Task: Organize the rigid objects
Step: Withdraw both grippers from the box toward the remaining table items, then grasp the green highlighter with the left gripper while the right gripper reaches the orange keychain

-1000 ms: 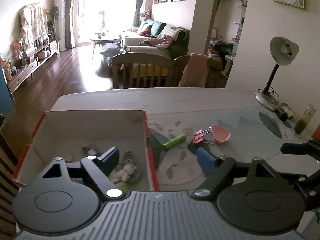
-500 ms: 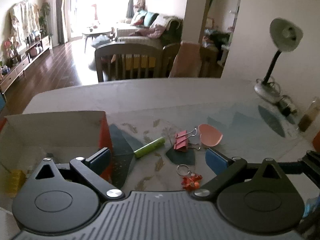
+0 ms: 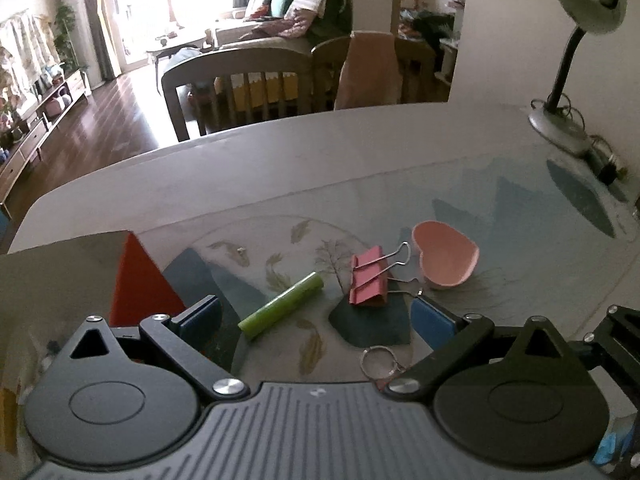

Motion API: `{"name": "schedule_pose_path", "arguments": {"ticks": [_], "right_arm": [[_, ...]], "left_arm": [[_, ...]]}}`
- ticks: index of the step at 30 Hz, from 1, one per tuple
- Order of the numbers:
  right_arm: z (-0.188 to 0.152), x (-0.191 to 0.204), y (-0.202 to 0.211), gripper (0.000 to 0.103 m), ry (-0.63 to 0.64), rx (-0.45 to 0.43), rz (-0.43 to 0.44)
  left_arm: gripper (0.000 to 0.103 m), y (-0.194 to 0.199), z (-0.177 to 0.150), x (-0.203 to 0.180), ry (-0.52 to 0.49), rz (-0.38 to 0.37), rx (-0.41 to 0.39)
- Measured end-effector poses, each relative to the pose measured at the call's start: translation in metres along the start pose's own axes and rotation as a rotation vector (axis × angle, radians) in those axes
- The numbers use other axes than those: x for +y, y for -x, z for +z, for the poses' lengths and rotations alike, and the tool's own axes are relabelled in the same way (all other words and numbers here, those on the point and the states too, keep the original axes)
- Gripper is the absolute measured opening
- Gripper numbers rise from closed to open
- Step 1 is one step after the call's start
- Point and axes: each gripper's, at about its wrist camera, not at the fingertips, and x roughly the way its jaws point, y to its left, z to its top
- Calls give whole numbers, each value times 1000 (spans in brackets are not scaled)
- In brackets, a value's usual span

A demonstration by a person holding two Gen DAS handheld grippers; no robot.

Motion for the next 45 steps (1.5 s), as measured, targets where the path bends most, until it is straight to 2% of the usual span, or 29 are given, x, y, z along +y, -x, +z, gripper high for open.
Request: {"name": "schedule_pose_path", "arguments": {"ticks": [15,17,19,22,25,32,33,35,39,40,45], "right_arm": [[9,-1,-46,80,37,52,12],[10,-1,-49,78,37,57,10],[9,-1,-53,77,38,62,8],[9,0,-57,75,48,67,5],[8,3,-62,74,71,67,0],[7,2,-70,70,57,82,5],[7,2,-69,70,58,81,4],[7,3,-70,68,56,79,3],[6,5,-70,63,63,72,-4],[5,7,-70,61,68,70,-7],[3,9,-67,61,76,68,-16]], "left_arm": [[100,-63,9,6,-55,19,98],[86,-69,11,6,-56,17,113],[78,-74,11,9,-51,14,135],[75,-79,10,13,-32,-1,164],[61,-85,9,14,-28,-1,188],[54,-91,7,18,2,-5,221],[51,-91,7,19,10,-10,222],[36,-89,7,20,14,-11,217],[30,-87,6,19,10,-19,218],[25,-85,5,18,10,-19,216],[16,-79,-3,11,-6,-2,200]]}}
